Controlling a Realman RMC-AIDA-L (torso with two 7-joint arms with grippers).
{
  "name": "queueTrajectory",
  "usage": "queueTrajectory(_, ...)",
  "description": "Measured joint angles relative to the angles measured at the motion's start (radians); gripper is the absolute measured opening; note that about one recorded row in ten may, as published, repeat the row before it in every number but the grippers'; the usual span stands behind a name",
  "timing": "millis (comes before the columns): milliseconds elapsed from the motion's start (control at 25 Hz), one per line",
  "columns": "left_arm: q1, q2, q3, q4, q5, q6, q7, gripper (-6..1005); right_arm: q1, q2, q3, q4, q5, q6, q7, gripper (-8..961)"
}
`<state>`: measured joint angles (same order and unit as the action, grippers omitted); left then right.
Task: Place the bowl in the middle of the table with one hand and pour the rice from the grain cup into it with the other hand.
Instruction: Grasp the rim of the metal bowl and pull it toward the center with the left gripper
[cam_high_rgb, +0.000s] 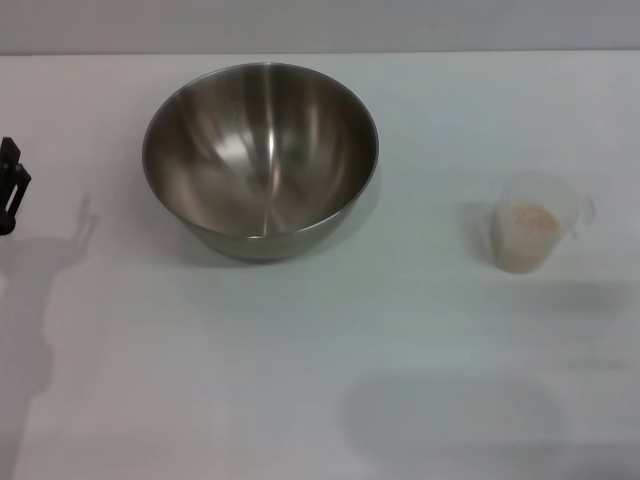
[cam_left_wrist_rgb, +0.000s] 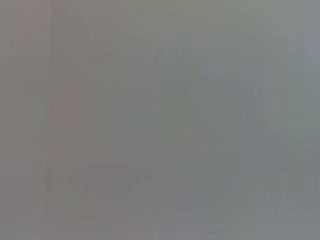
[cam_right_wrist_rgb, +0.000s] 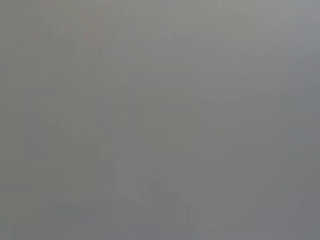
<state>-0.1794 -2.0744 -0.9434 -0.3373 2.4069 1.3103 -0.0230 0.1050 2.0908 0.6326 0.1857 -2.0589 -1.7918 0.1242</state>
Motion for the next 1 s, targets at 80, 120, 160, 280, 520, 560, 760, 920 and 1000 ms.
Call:
queueTrajectory(80,0.0,0.002,0.0,-0.021,0.001,0.0,0.0,832,-0.001,0.0,0.0,0.0,0.0,0.0,0.0,837)
queueTrajectory(120,0.0,0.002,0.0,-0.021,0.001,0.0,0.0,832,-0.001,0.0,0.0,0.0,0.0,0.0,0.0,837)
queueTrajectory(160,0.0,0.003,0.0,-0.026,0.003,0.0,0.0,832,-0.002,0.0,-0.001,0.0,0.0,0.0,0.0,837)
queueTrajectory(280,-0.002,0.004,-0.001,-0.036,0.004,-0.001,-0.001,832,-0.004,0.0,-0.001,0.0,-0.001,0.0,0.0,838)
queueTrajectory(520,0.006,0.025,-0.008,-0.142,0.005,-0.055,0.029,832,-0.008,0.0,-0.001,0.0,-0.002,0.0,0.0,838)
queueTrajectory(560,0.01,0.038,-0.017,-0.198,0.006,-0.097,0.052,832,-0.008,0.0,-0.001,0.0,-0.002,0.0,0.0,838)
queueTrajectory(760,0.071,0.084,-0.155,-0.615,0.006,-0.516,0.339,833,-0.007,0.0,-0.001,0.0,-0.002,0.0,0.001,837)
queueTrajectory(920,0.129,0.044,-0.353,-0.965,0.007,-1.019,0.529,833,-0.011,0.0,-0.001,0.0,-0.003,0.0,0.014,837)
queueTrajectory(1000,0.11,0.022,-0.497,-1.14,0.001,-1.404,0.537,833,-0.013,0.0,-0.001,0.0,-0.003,0.0,0.025,837)
